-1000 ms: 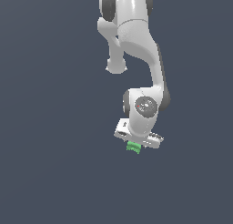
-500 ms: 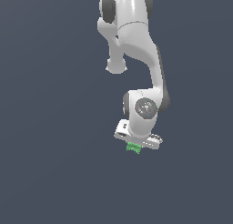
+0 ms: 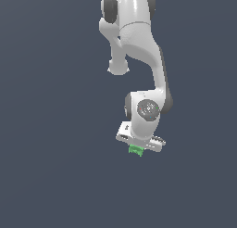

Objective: Pick up the object and move it to a goal position.

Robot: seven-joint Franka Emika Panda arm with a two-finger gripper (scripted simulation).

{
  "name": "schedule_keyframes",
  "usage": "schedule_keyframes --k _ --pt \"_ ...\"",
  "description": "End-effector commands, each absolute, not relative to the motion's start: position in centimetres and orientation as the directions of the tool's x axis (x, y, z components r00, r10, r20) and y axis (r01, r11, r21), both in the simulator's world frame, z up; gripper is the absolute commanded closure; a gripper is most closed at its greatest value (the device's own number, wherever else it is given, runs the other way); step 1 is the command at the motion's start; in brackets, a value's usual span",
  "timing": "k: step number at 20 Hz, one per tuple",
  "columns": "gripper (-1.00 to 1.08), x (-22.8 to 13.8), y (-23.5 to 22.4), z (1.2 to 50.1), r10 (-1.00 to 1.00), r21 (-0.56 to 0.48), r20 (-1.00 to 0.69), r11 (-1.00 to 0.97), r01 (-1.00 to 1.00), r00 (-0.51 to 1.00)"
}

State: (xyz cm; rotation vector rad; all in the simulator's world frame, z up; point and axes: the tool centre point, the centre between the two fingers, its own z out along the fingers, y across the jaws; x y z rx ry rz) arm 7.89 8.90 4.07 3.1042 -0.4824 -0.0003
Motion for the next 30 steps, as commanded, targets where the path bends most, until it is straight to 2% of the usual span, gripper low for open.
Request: schedule_keyframes --k 1,13,30 --pt "1.08 7.7 8.8 4.2 -0.303 0.0 0.0 -0.953 -0.303 0.953" --pt "1.08 4.6 7.6 6.1 -0.303 0.0 0.0 -0.953 -0.303 0.953" --pt "1.08 -4.7 3.8 12.0 -0.304 0.0 0.0 -0.953 -0.304 0.953"
